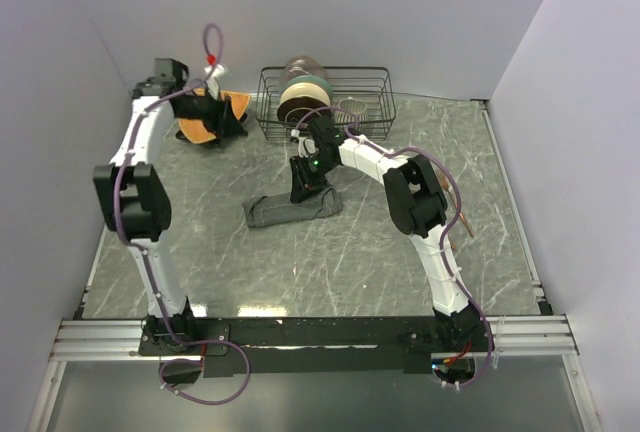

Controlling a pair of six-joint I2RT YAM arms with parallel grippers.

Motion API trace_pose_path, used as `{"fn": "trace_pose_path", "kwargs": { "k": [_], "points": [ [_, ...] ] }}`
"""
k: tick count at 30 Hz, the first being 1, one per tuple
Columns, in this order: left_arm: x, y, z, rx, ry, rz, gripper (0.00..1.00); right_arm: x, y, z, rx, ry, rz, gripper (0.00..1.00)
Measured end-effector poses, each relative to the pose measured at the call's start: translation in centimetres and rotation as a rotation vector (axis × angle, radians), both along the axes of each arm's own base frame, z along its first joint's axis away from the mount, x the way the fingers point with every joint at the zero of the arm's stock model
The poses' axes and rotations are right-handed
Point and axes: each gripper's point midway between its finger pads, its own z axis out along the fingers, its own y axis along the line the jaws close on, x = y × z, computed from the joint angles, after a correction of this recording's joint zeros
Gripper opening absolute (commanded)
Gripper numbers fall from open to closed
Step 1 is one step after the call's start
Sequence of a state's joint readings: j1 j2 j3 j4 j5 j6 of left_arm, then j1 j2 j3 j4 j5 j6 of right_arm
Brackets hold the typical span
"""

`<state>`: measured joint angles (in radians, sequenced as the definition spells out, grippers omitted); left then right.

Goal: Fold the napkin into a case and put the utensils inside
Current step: Pick up the smaller rectangle-folded napkin from the center of the board.

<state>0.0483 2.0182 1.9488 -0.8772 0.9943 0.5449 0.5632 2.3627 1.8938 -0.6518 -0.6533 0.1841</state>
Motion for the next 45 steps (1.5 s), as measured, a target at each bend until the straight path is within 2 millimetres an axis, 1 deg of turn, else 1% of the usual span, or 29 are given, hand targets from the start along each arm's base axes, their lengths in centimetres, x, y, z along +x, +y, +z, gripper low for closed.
{"fn": "trace_pose_path", "kwargs": {
  "k": [1,4,7,9,11,16,21,25,28,31,32,33,39,40,42,43,45],
  "points": [
    [-0.4,-0.6,-1.5,0.000,0.051,-0.018,0.65,0.1,0.0,0.0,-0.002,-0.003,-0.001,0.38],
    [-2.3,-2.0,-6.7,0.011,0.232,-0.072,0.66,0.2,0.0,0.0,-0.007,-0.011,-0.001,0.38],
    [-4.8,-3.2,-11.6,0.050,0.390,-0.126,0.65,0.2,0.0,0.0,-0.009,-0.014,-0.003,0.38],
    [-6.2,-3.8,-13.4,0.083,0.451,-0.158,0.64,0.3,0.0,0.0,-0.011,-0.019,-0.004,0.37],
    [-7.3,-4.3,-14.7,0.118,0.485,-0.187,0.64,0.4,0.0,0.0,-0.014,-0.022,-0.006,0.36],
    [-8.4,-5.4,-15.7,0.174,0.489,-0.234,0.62,0.5,0.0,-0.1,-0.018,-0.026,-0.012,0.36],
    [-9.1,-5.8,-17.0,0.210,0.508,-0.256,0.60,0.6,0.0,-0.1,-0.018,-0.026,-0.017,0.36],
    [-9.5,-6.1,-18.5,0.213,0.547,-0.269,0.58,0.6,0.0,-0.1,-0.018,-0.026,-0.020,0.36],
    [-9.8,-6.4,-18.5,0.193,0.576,-0.273,0.57,0.7,0.0,-0.1,-0.018,-0.026,-0.023,0.36],
    [-9.9,-6.6,-18.6,0.194,0.578,-0.276,0.53,0.7,0.0,-0.1,-0.019,-0.025,-0.028,0.36],
    [-9.9,-6.6,-18.7,0.197,0.578,-0.279,0.49,0.7,0.0,-0.1,-0.019,-0.024,-0.030,0.36],
    [-10.0,-6.7,-18.7,0.197,0.581,-0.281,0.47,0.8,0.0,-0.1,-0.020,-0.024,-0.030,0.36],
    [-10.2,-7.1,-19.1,0.199,0.591,-0.288,0.43,0.8,0.0,-0.1,-0.021,-0.021,-0.037,0.36],
    [-10.2,-7.1,-19.1,0.199,0.590,-0.287,0.38,0.8,0.0,-0.1,-0.021,-0.021,-0.038,0.36],
    [-10.1,-7.1,-19.2,0.201,0.586,-0.285,0.33,0.8,0.1,-0.1,-0.021,-0.019,-0.040,0.36],
    [-10.0,-7.1,-19.4,0.201,0.582,-0.284,0.24,0.8,0.1,-0.1,-0.020,-0.019,-0.040,0.37],
    [-10.0,-7.0,-19.7,0.205,0.576,-0.284,0.12,0.8,0.1,-0.1,-0.019,-0.018,-0.042,0.38]
  ]
}}
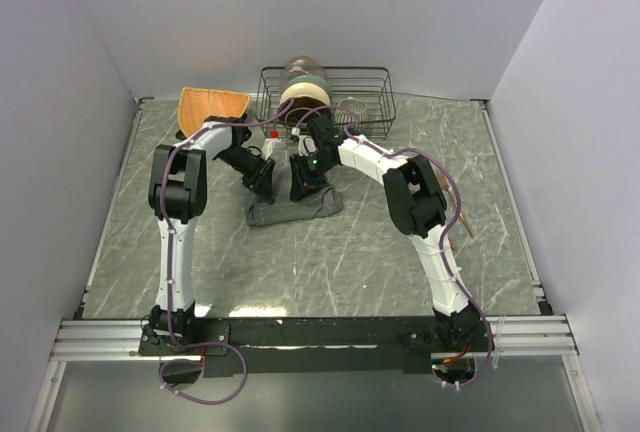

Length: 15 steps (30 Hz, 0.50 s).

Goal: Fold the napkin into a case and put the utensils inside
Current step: Pick up the smaller rectangle-folded napkin from the center of the board.

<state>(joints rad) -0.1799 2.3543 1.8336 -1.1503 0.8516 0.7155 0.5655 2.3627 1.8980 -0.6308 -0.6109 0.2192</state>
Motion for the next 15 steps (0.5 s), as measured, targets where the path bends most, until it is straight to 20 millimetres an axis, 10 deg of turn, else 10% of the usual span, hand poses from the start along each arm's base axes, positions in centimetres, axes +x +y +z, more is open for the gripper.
{"fn": "trace_pose_path", "kwargs": {
  "k": [9,15],
  "points": [
    [-0.2,0.0,0.3,0.013,-0.091,-0.014,0.01,0.1,-0.1,1.1,0.053,0.016,0.013,0.66],
    [0.0,0.2,1.9,0.087,-0.334,-0.090,0.01,3.9,-3.9,4.7,0.083,-0.094,0.031,0.93]
  ]
}}
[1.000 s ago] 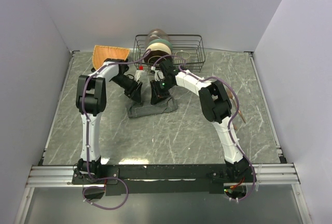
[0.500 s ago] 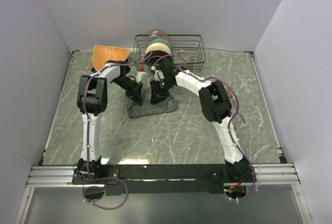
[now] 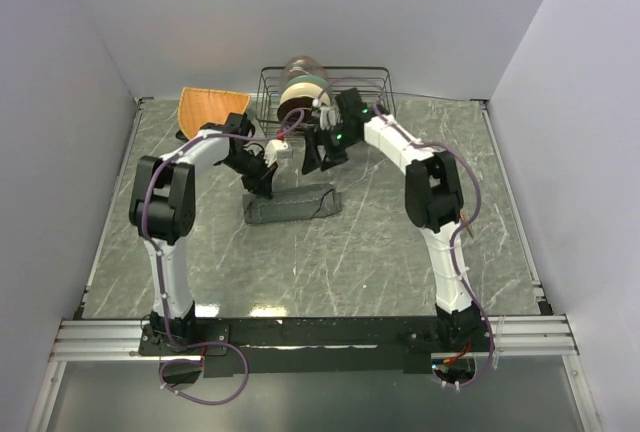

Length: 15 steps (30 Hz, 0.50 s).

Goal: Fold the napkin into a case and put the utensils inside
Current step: Pick up the smaller rectangle-folded napkin from the center of the board.

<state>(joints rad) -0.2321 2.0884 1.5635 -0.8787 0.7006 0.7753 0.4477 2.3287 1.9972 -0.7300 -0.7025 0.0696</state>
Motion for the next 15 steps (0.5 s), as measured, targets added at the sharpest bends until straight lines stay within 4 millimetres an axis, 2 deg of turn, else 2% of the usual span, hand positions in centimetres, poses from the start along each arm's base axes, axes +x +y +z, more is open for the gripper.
{"fn": "trace_pose_path", "kwargs": {
  "k": [4,7,11,15],
  "points": [
    [0.0,-0.2,1.2,0.034,-0.156,-0.053,0.01,2.2,-1.8,3.6,0.013,-0.172,0.061,0.98],
    [-0.1,-0.4,1.7,0.057,-0.251,-0.083,0.01,2.5,-1.5,5.2,0.016,-0.269,0.133,0.98],
    [-0.5,-0.4,2.0,0.077,-0.349,-0.109,0.01,1.7,0.2,6.1,0.031,-0.350,0.260,1.00],
    [-0.7,-0.5,2.4,0.083,-0.415,-0.122,0.01,-0.2,1.9,5.8,0.051,-0.380,0.377,1.00]
  ]
}}
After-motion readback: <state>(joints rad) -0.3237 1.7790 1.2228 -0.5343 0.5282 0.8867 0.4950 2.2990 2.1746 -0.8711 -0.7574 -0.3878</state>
